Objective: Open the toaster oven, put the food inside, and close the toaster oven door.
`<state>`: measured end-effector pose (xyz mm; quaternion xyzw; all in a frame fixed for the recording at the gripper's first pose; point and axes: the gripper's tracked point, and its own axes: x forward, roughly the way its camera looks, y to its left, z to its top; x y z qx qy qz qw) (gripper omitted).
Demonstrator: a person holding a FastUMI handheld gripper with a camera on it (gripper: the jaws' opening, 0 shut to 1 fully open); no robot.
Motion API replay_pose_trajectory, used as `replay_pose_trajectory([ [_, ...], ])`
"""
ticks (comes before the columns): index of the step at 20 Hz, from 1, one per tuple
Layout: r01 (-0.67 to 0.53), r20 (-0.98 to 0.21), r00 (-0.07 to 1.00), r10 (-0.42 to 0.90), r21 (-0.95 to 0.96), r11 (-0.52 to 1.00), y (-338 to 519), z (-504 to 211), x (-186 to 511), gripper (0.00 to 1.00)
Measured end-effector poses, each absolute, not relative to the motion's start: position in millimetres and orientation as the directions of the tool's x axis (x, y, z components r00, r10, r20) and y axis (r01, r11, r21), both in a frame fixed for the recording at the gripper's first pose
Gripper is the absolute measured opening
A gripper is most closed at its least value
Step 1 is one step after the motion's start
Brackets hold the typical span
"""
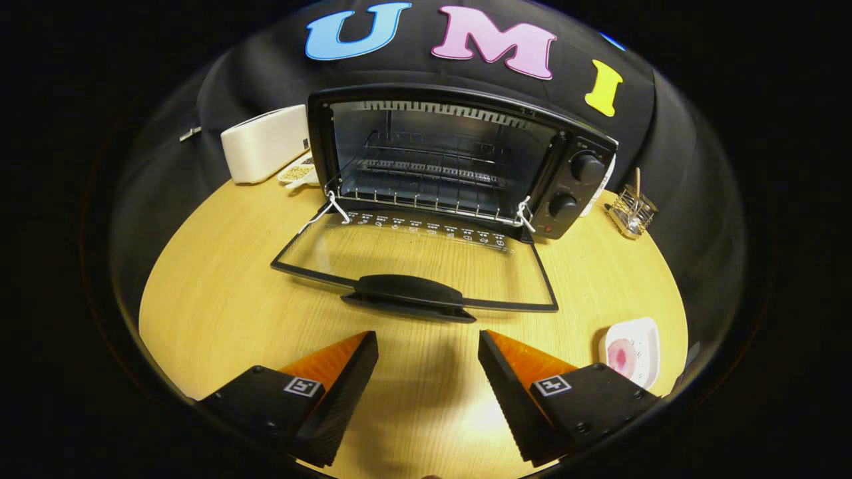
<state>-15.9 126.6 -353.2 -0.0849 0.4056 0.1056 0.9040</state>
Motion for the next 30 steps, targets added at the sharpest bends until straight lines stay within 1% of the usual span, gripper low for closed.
replay_pose_trajectory([
  [3, -0.279, -0.754, 0.641, 0.144, -0.054, 0.959, 113.8, -338.0, -19.7, 0.99],
  [7, -0.245, -0.752, 0.642, 0.148, -0.018, 0.969, 83.9, -316.0, -21.2, 0.99],
  [12, -0.191, -0.756, 0.647, 0.098, -0.036, 0.981, 22.1, -291.7, -24.0, 0.99],
  [15, -0.180, -0.757, 0.648, 0.084, -0.045, 0.983, -12.4, -277.8, -26.3, 0.99],
  [20, -0.240, -0.736, 0.672, 0.085, -0.108, 0.965, -64.0, -264.9, -10.2, 0.99],
  [23, -0.263, -0.776, 0.619, 0.123, -0.057, 0.963, -88.7, -273.5, -7.1, 0.99],
  [30, -0.159, -0.852, 0.521, 0.057, -0.031, 0.987, -180.6, -301.6, 9.8, 0.99],
])
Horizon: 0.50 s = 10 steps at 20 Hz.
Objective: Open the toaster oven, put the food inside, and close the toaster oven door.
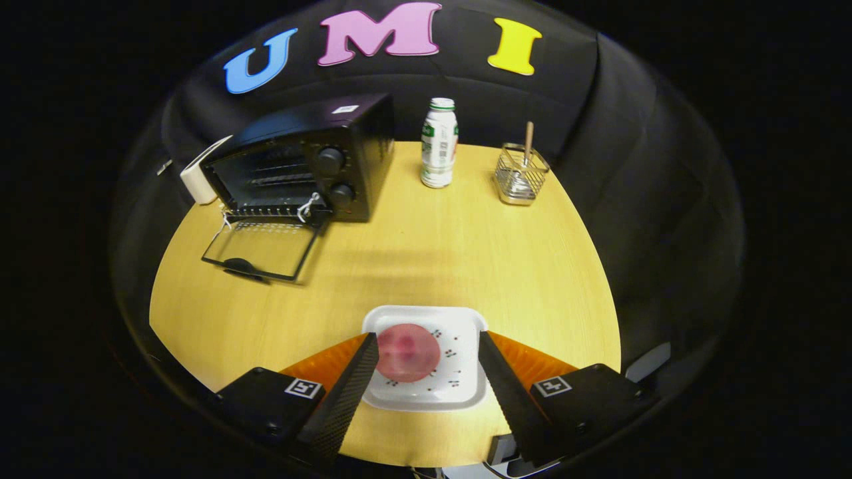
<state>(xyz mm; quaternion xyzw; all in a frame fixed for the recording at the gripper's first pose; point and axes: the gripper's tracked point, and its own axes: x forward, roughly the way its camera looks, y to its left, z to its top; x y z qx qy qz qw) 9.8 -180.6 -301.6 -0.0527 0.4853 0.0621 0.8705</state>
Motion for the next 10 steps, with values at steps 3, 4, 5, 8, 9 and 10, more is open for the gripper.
replay_pose_trajectory([
  [3, -0.125, -0.890, 0.455, 0.035, -0.025, 0.992, -212.2, -323.0, 8.1, 0.99],
  [4, -0.117, -0.904, 0.427, 0.033, -0.019, 0.993, -221.1, -331.2, 6.1, 0.99],
  [5, -0.112, -0.916, 0.399, 0.031, -0.015, 0.994, -228.9, -339.3, 3.7, 0.99],
  [8, -0.093, -0.944, 0.327, 0.044, 0.014, 0.996, -245.3, -363.7, -0.3, 0.99],
  [9, -0.085, -0.952, 0.302, 0.043, 0.018, 0.996, -251.6, -372.4, -2.9, 0.99],
  [10, -0.082, -0.957, 0.285, 0.044, 0.021, 0.996, -253.5, -377.8, -4.0, 0.99],
])
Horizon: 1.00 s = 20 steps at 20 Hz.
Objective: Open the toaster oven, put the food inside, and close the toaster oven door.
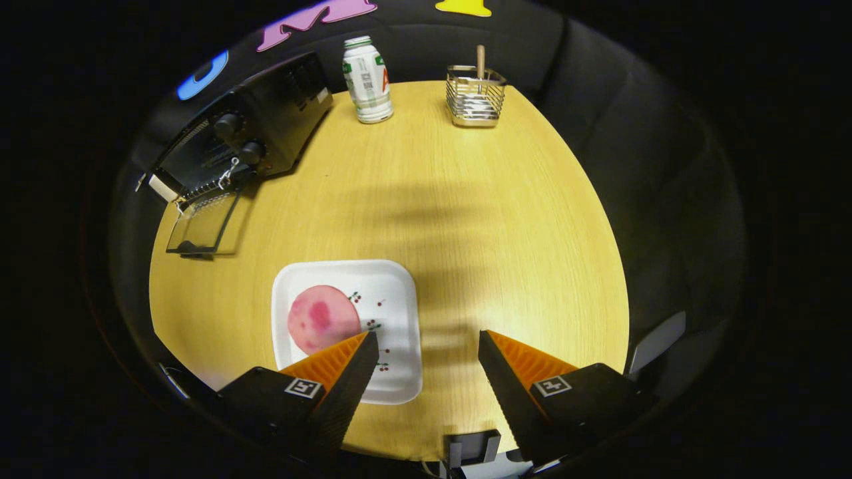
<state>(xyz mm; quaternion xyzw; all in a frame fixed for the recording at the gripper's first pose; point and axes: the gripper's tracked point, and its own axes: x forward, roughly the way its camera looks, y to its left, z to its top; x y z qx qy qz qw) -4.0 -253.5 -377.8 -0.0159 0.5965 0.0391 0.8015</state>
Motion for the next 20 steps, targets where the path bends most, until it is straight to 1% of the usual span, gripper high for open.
replay_pose_trajectory([
  [1, -0.080, -0.963, 0.266, 0.039, 0.018, 0.997, -255.8, -383.1, -4.5, 0.97],
  [5, -0.127, -0.973, 0.229, 0.034, 0.005, 0.992, -250.4, -399.4, -7.3, 0.96],
  [6, -0.138, -0.974, 0.221, 0.055, 0.024, 0.990, -244.8, -401.8, -6.8, 0.96],
  [7, -0.135, -0.974, 0.219, 0.060, 0.031, 0.990, -241.6, -398.7, -6.3, 0.92],
  [8, -0.128, -0.974, 0.217, 0.065, 0.038, 0.991, -237.8, -400.8, -7.0, 0.84],
  [9, -0.127, -0.974, 0.215, 0.070, 0.043, 0.991, -236.5, -401.0, -7.4, 0.72],
  [10, -0.127, -0.974, 0.213, 0.078, 0.052, 0.991, -234.4, -401.2, -7.7, 0.71],
  [11, -0.124, -0.974, 0.206, 0.095, 0.070, 0.990, -230.2, -401.6, -9.0, 0.57],
  [12, -0.113, -0.975, 0.203, 0.091, 0.069, 0.991, -229.4, -401.1, -9.8, 0.49],
  [13, -0.107, -0.977, 0.195, 0.089, 0.069, 0.992, -228.4, -401.9, -10.5, 0.35],
  [15, -0.101, -0.975, 0.211, 0.073, 0.053, 0.994, -233.2, -395.1, -7.7, 0.35],
  [16, -0.089, -0.975, 0.210, 0.073, 0.055, 0.994, -233.4, -403.2, -8.6, 0.21],
  [17, -0.096, -0.974, 0.214, 0.080, 0.060, 0.994, -231.4, -402.4, -8.5, 0.13],
  [20, -0.112, -0.972, 0.217, 0.091, 0.068, 0.991, -232.1, -406.1, -9.0, 0.12],
])
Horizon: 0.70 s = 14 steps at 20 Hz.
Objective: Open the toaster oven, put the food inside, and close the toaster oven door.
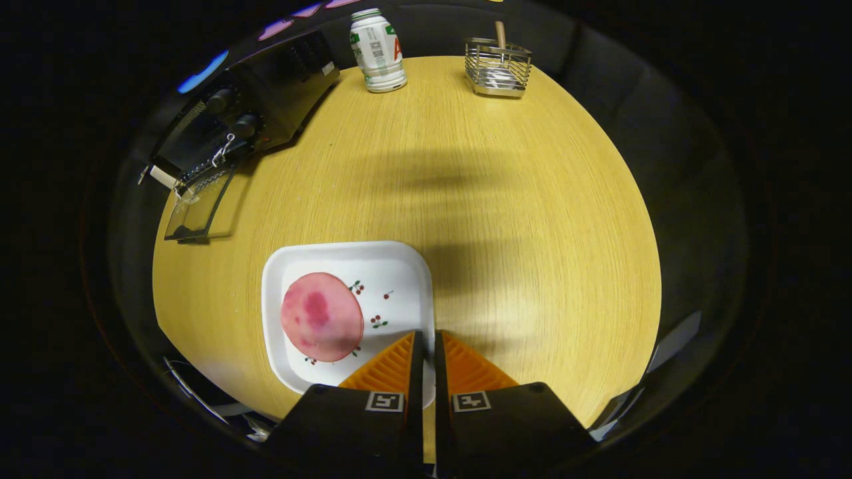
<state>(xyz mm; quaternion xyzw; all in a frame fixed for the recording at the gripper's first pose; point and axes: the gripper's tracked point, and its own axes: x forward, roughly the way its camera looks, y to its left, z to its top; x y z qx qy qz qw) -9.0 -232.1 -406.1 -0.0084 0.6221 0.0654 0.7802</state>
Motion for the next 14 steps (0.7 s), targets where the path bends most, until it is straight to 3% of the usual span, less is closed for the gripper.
replay_pose_trajectory([
  [3, -0.088, -0.970, 0.219, 0.108, 0.090, 0.992, -227.5, -403.0, -13.5, 0.06],
  [9, -0.074, -0.965, 0.220, 0.142, 0.129, 0.989, -220.8, -402.1, -24.4, 0.05],
  [14, 0.078, -0.954, 0.202, 0.220, 0.239, 0.968, -198.0, -401.6, -39.0, 0.05],
])
